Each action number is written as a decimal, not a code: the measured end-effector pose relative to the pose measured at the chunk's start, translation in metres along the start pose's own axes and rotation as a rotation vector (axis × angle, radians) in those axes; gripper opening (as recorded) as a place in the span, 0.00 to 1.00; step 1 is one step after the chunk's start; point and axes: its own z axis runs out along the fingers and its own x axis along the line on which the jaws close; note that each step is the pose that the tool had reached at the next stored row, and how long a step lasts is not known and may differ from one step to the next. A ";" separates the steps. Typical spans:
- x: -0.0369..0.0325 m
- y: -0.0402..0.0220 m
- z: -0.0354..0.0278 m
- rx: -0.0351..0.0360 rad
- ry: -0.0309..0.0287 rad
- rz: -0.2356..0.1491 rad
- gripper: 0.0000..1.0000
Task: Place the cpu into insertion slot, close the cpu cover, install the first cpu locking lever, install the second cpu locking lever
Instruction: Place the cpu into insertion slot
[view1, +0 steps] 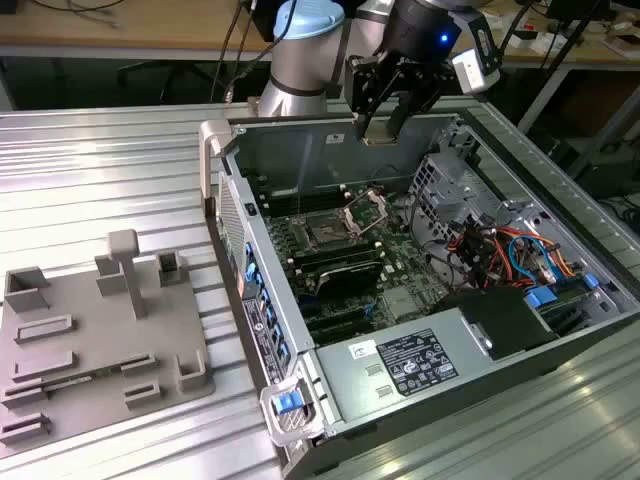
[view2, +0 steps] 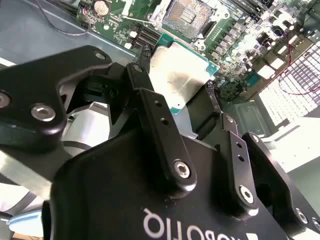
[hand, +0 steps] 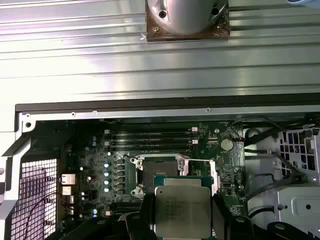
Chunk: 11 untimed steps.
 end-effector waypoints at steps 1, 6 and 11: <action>0.0000 0.0000 0.0000 0.0000 0.0000 0.000 0.55; 0.0000 0.0000 0.0000 -0.0001 -0.0004 0.005 0.55; 0.0002 0.0000 0.0002 -0.0008 -0.0042 0.047 0.55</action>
